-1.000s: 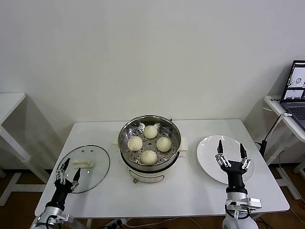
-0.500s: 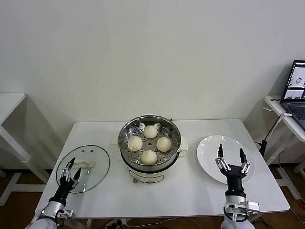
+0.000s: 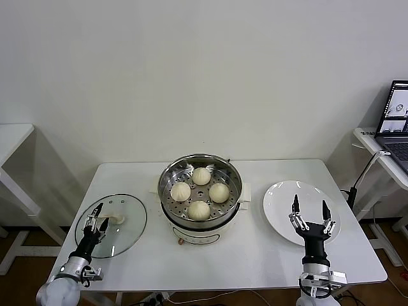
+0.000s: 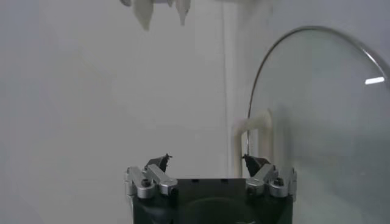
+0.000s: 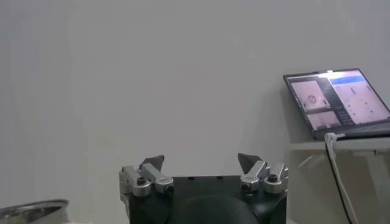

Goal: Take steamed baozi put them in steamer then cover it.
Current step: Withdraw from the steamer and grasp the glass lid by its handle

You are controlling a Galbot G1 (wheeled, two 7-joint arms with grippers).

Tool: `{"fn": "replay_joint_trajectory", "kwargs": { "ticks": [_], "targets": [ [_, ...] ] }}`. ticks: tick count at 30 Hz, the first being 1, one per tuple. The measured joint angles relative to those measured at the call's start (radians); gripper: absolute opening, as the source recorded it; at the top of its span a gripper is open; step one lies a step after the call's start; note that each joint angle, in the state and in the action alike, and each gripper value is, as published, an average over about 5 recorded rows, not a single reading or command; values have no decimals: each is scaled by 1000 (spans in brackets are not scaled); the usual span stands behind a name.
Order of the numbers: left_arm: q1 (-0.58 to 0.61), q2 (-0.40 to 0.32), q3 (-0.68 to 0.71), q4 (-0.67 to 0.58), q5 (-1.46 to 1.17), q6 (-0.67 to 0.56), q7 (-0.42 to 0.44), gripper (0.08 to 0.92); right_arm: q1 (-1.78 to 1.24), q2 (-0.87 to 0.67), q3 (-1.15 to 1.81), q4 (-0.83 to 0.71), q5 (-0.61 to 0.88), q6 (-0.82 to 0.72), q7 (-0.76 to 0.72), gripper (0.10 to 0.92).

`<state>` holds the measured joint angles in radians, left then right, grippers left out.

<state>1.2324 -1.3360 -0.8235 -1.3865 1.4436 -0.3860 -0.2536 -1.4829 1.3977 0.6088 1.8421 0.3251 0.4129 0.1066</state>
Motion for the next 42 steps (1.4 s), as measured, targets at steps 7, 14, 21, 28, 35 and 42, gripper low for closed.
{"fn": "replay_joint_trajectory", "kwargs": {
  "ticks": [7,14,21,28,35,42],
  "targets": [
    [-40,-3,6,36,10,12,4,823,0,1,0,-11,-4,5,-2,823],
    [-68,-7,10,59,12,16,4,792,-1,1,-1,-23,-11,12,-6,823],
    [-88,-15,16,88,18,15,0,601,5,1,-6,-41,-21,19,-8,823],
    [-100,-19,18,124,29,17,-13,401,10,-2,-2,-59,-24,29,-9,823],
    [-103,-20,15,142,38,18,-20,213,17,-2,-4,-73,-25,38,-12,823],
    [-83,-19,1,96,25,21,-24,193,26,-3,-4,-82,-25,40,-13,823]
  ]
}}
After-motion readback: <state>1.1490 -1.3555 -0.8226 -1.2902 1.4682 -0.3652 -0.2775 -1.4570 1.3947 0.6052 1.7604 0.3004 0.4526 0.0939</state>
